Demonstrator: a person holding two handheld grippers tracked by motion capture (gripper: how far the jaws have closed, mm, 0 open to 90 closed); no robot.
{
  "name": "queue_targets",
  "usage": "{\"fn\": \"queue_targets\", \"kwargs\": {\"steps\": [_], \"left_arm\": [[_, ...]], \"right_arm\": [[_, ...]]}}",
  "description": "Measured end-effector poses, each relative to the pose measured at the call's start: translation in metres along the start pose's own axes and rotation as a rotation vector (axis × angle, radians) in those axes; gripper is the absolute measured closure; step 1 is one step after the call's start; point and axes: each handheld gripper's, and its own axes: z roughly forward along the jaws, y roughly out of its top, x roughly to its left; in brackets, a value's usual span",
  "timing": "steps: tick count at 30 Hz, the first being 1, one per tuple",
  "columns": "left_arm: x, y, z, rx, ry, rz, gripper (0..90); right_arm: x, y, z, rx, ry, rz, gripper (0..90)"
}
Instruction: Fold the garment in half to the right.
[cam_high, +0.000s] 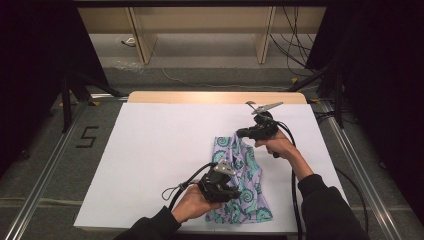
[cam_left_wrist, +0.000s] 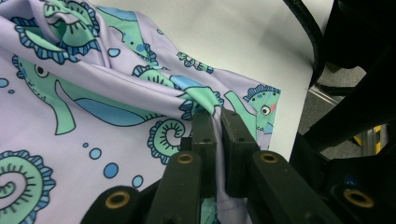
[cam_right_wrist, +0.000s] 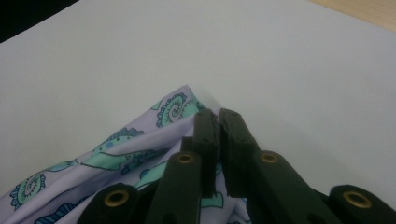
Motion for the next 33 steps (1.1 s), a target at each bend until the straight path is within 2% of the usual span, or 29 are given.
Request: {"fn": "queue_targets", "kwargs": {"steps": [7, 14, 22, 24, 26, 27, 28, 30, 32, 33], "left_arm": [[-0.004, 0.001, 0.01, 0.018, -0.003, 0.021, 84.7], [-0.007, 0.004, 0.02, 0.014, -0.012, 0.027, 84.3], [-0.02, 0.014, 0.033, 0.012, -0.023, 0.065, 83.5], [-0.023, 0.016, 0.037, 0.013, -0.03, 0.077, 81.4], [-0.025, 0.018, 0.04, 0.003, -0.045, 0.066, 72.4], [-0.027, 0.019, 0.041, -0.001, -0.058, 0.061, 63.8], [-0.028, 0.019, 0.04, -0.013, -0.081, 0.062, 60.0], [-0.032, 0.019, 0.037, -0.033, -0.103, 0.071, 58.2], [-0.035, 0.02, 0.033, -0.04, -0.101, 0.071, 53.6], [-0.036, 0.02, 0.03, -0.04, -0.093, 0.07, 47.5]], "right_arm": [[-0.007, -0.01, -0.003, -0.002, -0.004, 0.022, 85.2], [-0.013, -0.018, -0.008, 0.005, -0.015, 0.054, 82.3], [-0.021, -0.026, -0.016, 0.001, -0.045, 0.087, 79.9], [-0.022, -0.027, -0.018, -0.006, -0.054, 0.102, 75.1], [-0.023, -0.027, -0.021, -0.011, -0.062, 0.115, 70.1], [-0.022, -0.027, -0.023, -0.017, -0.065, 0.114, 67.6], [-0.02, -0.026, -0.026, -0.021, -0.072, 0.114, 63.8], [-0.015, -0.023, -0.03, -0.03, -0.104, 0.103, 56.4], [-0.008, -0.02, -0.034, -0.028, -0.136, 0.085, 48.6], [-0.003, -0.018, -0.035, -0.025, -0.159, 0.066, 44.7]]}}
